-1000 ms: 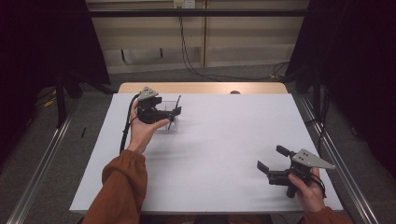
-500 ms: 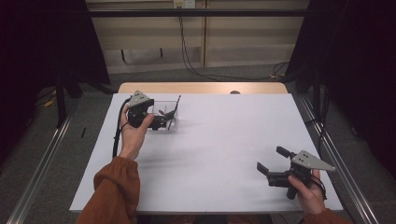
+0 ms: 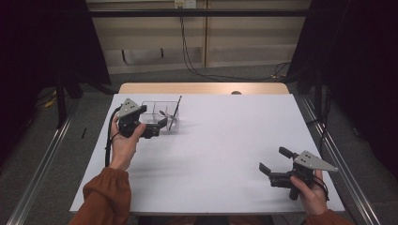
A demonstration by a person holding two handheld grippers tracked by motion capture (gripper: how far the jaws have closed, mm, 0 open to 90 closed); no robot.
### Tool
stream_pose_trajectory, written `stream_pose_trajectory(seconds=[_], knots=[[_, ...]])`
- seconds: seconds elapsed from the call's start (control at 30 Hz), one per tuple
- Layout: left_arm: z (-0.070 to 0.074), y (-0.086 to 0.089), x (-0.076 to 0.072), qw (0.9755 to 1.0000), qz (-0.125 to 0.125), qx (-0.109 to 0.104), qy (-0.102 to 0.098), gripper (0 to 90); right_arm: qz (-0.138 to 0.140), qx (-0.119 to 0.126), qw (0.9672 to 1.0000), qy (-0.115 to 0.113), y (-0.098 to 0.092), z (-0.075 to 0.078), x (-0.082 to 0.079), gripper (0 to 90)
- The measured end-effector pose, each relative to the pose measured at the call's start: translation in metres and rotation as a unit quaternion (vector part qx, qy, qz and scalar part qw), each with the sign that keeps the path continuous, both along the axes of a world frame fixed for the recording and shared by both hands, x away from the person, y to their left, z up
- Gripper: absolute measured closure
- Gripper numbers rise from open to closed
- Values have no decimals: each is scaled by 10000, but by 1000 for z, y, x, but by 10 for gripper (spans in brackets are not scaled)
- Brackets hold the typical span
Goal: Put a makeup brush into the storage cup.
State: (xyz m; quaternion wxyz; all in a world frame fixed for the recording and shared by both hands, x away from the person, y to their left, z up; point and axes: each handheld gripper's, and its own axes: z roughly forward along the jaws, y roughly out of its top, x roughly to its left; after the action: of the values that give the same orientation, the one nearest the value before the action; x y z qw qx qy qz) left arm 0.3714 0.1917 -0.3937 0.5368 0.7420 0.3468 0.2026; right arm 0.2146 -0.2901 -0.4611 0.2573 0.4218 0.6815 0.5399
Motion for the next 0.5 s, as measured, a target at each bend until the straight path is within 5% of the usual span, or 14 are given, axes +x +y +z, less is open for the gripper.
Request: stream_pose_trajectory(seconds=[0.2,0.5], knots=[[-5,11,-14,9995,210,-136,-215,32,-5,8,10000,-8,1,0,0,0],[-12,26,-34,9990,200,-330,-239,38,-27,-7,10000,-14,0,0,-1,0]])
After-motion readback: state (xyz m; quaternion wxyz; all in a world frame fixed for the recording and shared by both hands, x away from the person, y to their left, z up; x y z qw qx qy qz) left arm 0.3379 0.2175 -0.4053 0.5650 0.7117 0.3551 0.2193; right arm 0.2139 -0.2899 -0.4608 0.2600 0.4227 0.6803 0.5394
